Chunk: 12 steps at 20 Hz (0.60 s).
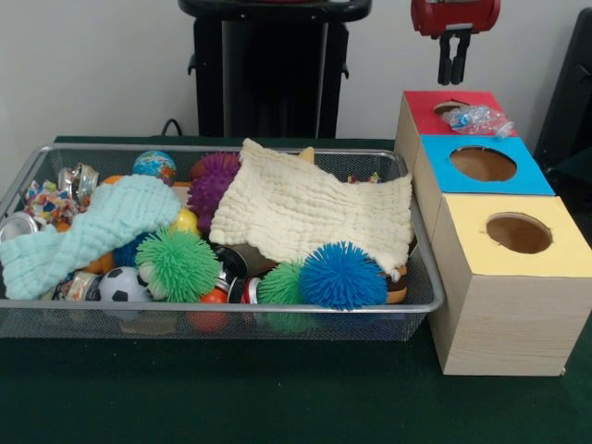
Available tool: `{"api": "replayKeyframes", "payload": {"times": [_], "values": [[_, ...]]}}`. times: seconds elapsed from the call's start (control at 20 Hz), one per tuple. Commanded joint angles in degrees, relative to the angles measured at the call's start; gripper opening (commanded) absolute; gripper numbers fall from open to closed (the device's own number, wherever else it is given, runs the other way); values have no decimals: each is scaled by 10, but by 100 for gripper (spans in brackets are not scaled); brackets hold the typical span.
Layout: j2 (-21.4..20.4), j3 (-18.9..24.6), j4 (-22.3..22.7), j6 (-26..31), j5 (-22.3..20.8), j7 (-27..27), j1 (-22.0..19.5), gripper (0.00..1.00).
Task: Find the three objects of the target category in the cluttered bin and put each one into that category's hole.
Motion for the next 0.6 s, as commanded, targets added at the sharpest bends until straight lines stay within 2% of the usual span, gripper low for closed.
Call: {"api": "replayKeyframes", "payload": {"times": [0.05,0.6], "values": [[20,46,24,-27,33,143,-17,0],[18,24,12,-10,31,137,1,0]]}}
